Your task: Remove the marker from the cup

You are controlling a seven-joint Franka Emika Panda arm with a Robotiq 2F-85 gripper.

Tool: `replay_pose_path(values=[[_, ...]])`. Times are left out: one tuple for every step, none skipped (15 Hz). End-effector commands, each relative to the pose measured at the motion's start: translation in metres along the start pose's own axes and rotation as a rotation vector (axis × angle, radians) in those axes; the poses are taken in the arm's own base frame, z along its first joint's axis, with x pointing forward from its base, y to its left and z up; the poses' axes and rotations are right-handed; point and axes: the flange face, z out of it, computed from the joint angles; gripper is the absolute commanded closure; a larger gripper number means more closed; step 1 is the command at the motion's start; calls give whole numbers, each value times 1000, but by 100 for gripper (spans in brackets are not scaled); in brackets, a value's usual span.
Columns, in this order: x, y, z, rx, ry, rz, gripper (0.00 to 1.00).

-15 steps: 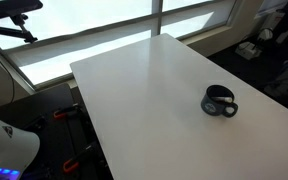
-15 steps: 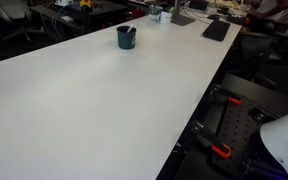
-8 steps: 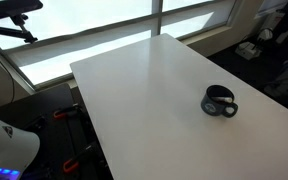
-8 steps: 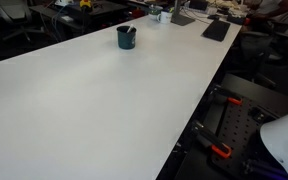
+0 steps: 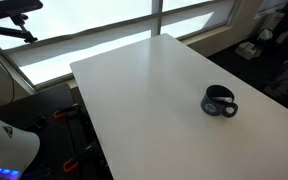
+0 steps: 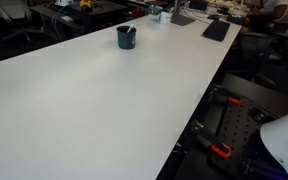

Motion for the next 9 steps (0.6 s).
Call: replay_pose_path(values=[[0, 0, 0, 0, -1, 0, 0], [0, 0, 0, 0, -1, 0, 0], [0, 0, 0, 0, -1, 0, 0], [0, 0, 0, 0, -1, 0, 0], [0, 0, 0, 0, -1, 0, 0], [0, 0, 0, 0, -1, 0, 0], [2, 3, -1, 13, -2, -1, 0], [2, 6, 0, 11, -4, 3, 0], [3, 9, 2, 9, -8, 12, 0]])
